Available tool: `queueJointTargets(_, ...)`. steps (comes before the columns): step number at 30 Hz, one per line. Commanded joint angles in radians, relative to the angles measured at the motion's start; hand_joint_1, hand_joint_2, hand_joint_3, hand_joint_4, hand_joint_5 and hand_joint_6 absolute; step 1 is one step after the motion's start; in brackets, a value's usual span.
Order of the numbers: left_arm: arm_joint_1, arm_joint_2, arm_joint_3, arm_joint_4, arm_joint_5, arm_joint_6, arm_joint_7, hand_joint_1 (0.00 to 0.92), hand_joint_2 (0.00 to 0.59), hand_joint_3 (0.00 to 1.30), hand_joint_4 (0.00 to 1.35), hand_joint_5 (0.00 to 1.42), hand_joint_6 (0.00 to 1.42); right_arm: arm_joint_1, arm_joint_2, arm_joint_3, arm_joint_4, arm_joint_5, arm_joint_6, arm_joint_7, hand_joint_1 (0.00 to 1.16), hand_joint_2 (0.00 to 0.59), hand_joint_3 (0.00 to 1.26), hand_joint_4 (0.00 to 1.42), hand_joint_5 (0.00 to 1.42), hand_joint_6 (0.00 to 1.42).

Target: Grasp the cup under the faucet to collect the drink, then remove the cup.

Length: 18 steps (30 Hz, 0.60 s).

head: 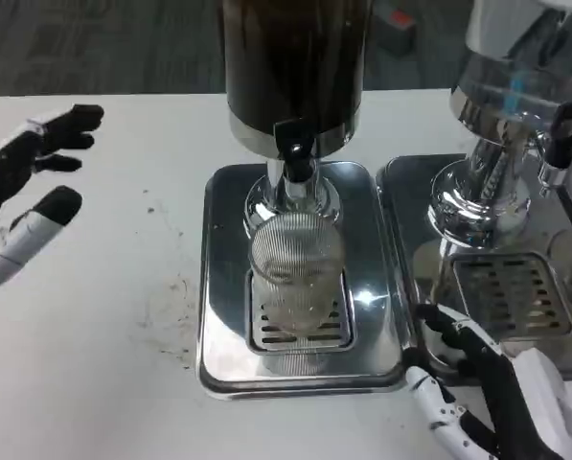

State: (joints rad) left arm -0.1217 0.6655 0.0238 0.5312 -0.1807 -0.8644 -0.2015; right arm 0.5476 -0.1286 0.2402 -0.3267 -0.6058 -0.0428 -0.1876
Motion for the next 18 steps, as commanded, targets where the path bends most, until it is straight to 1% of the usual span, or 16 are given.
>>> queueJointTargets(1,-0.087,0.032,0.031,-0.005,-0.304,0.161,-0.452,0.0,0.069,0.12,0.0,0.03,0.15,-0.004,0.006,-0.003,0.011,0.004,0.002,-0.013,0.26,0.412,0.25,0.22,0.22,0.32)
queueJointTargets(2,-0.097,0.032,0.043,-0.008,-0.343,0.201,-0.513,0.0,0.05,0.11,0.0,0.03,0.14,-0.006,0.006,-0.001,0.014,0.0,0.001,-0.015,0.26,0.413,0.25,0.22,0.22,0.32)
queueJointTargets(3,-0.113,0.038,0.058,-0.014,-0.396,0.269,-0.591,0.0,0.041,0.1,0.0,0.02,0.13,-0.007,0.006,0.0,0.016,-0.003,0.001,-0.017,0.26,0.413,0.25,0.22,0.22,0.32)
queueJointTargets(4,-0.124,0.041,0.071,-0.017,-0.431,0.317,-0.646,0.0,0.032,0.09,0.0,0.01,0.11,-0.01,0.008,0.001,0.019,-0.001,0.001,-0.016,0.26,0.413,0.25,0.22,0.22,0.32)
queueJointTargets(6,-0.15,0.047,0.1,-0.02,-0.497,0.438,-0.759,0.0,0.036,0.08,0.0,0.01,0.1,-0.015,0.012,0.002,0.024,0.003,0.003,-0.017,0.26,0.413,0.25,0.22,0.22,0.32)
queueJointTargets(8,-0.171,0.045,0.132,-0.019,-0.53,0.531,-0.838,0.0,0.041,0.09,0.0,0.01,0.08,-0.019,0.014,0.001,0.028,0.007,0.003,-0.019,0.26,0.413,0.25,0.22,0.22,0.32)
queueJointTargets(10,-0.203,0.048,0.16,-0.005,-0.57,0.661,-0.923,0.0,0.04,0.09,0.0,0.01,0.06,-0.025,0.017,0.0,0.033,0.011,0.004,-0.022,0.26,0.414,0.25,0.22,0.22,0.32)
queueJointTargets(12,-0.224,0.046,0.182,0.002,-0.585,0.746,-0.973,0.0,0.04,0.1,0.0,0.01,0.05,-0.03,0.018,0.001,0.038,0.012,0.004,-0.025,0.26,0.416,0.25,0.22,0.22,0.32)
queueJointTargets(14,-0.238,0.041,0.201,0.004,-0.589,0.811,-1.006,0.0,0.039,0.11,0.0,0.02,0.04,-0.033,0.018,0.001,0.042,0.013,0.003,-0.026,0.26,0.417,0.25,0.22,0.22,0.32)
queueJointTargets(16,-0.261,0.041,0.211,0.013,-0.599,0.897,-1.054,0.0,0.037,0.11,0.0,0.02,0.04,-0.035,0.02,0.002,0.045,0.014,0.004,-0.028,0.26,0.418,0.25,0.22,0.22,0.32)
queueJointTargets(18,-0.278,0.04,0.22,0.021,-0.595,0.955,-1.088,0.0,0.036,0.11,0.0,0.02,0.04,-0.037,0.022,0.002,0.048,0.015,0.004,-0.03,0.25,0.419,0.25,0.22,0.22,0.32)
